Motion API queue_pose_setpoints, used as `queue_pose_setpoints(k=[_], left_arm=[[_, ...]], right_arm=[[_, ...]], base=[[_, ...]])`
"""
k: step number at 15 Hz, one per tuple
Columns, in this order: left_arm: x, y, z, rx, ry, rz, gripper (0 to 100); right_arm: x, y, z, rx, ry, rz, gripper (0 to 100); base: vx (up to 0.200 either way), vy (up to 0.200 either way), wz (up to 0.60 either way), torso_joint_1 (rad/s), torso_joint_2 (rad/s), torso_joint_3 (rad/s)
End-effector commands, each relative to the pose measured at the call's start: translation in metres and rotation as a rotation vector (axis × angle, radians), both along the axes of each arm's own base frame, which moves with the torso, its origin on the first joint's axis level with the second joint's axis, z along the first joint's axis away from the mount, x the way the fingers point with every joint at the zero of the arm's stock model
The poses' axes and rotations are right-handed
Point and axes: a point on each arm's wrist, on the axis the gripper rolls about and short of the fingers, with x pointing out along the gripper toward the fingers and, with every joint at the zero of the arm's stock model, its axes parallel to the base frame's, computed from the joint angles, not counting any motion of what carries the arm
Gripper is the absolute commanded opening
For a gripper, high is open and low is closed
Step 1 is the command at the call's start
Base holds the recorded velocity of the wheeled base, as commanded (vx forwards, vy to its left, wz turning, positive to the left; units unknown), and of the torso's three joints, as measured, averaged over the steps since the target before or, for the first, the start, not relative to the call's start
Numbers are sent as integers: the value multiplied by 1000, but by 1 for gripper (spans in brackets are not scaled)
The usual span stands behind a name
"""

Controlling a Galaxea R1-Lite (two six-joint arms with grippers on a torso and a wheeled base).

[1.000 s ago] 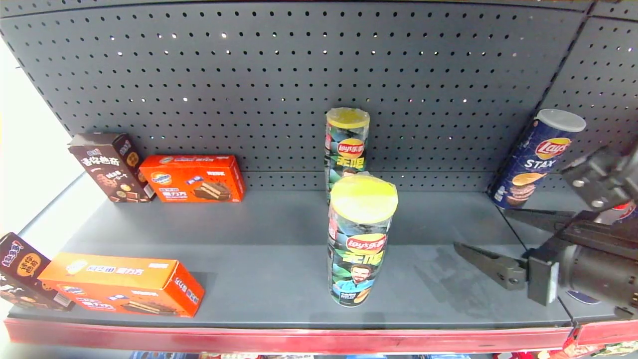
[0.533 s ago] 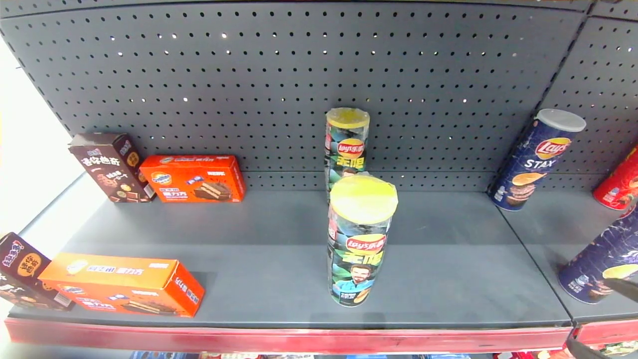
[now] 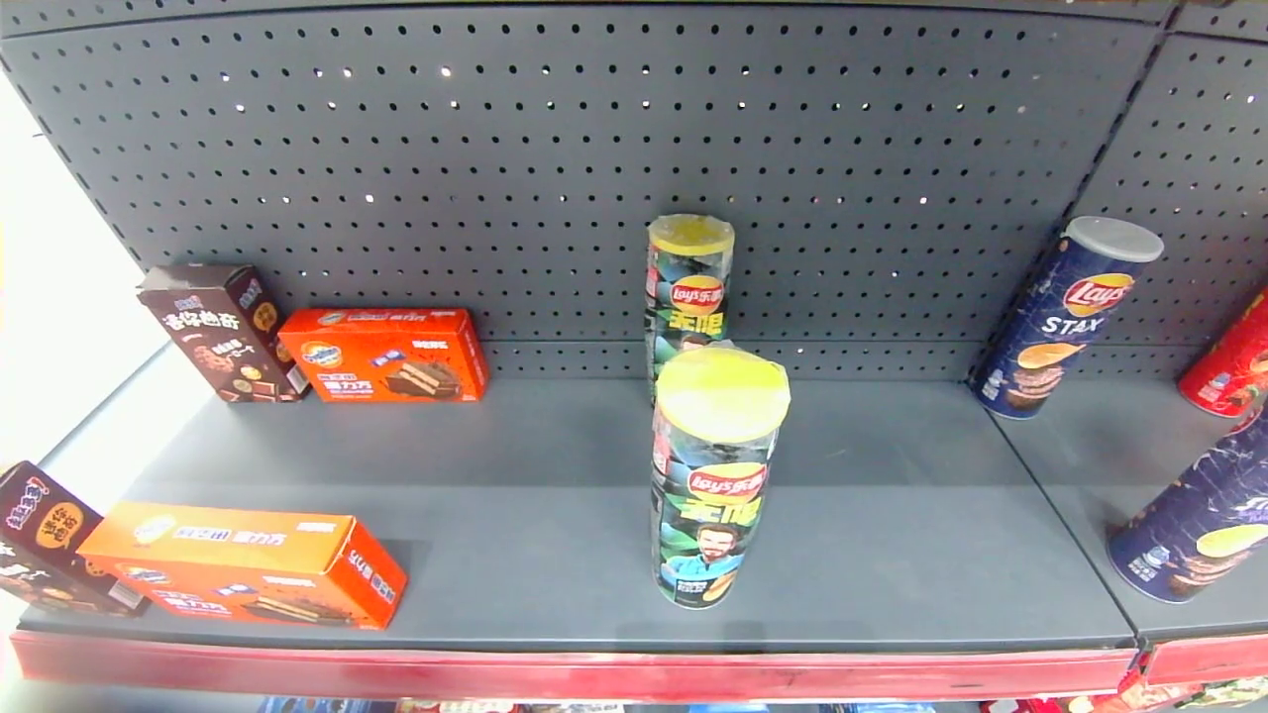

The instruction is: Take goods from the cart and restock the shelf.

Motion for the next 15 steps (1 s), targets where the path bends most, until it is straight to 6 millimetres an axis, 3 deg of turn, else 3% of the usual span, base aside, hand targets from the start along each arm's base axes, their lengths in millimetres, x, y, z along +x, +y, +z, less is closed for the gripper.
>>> queue_pose_setpoints(k=[1, 5, 7, 8, 11, 13, 15], left_arm=[[0, 0, 0, 1, 5, 1, 100], [0, 0, 0, -27, 4, 4, 100], [0, 0, 0, -36, 5, 5, 100], [0, 0, 0, -42, 4, 7, 100], [1, -1, 0, -39, 13, 17, 100], [9, -8, 3, 28, 137, 268, 100], [6, -12, 3, 49, 130, 312, 100]], right_arm=[[0, -1, 1, 1, 21, -354, 100], [-24, -1, -2, 108, -228, -652, 100], [-29, 0, -3, 158, -289, -551, 100], [-26, 4, -11, 161, -248, -374, 100], [-26, 4, -11, 170, -246, -367, 100], [-26, 4, -11, 170, -246, -369, 100], [-26, 4, -11, 170, -246, -369, 100]], base=[[0, 0, 0, 0, 0, 0], [0, 0, 0, 0, 0, 0], [0, 0, 0, 0, 0, 0], [0, 0, 0, 0, 0, 0], [0, 0, 0, 0, 0, 0], [0, 0, 0, 0, 0, 0], [0, 0, 0, 0, 0, 0]])
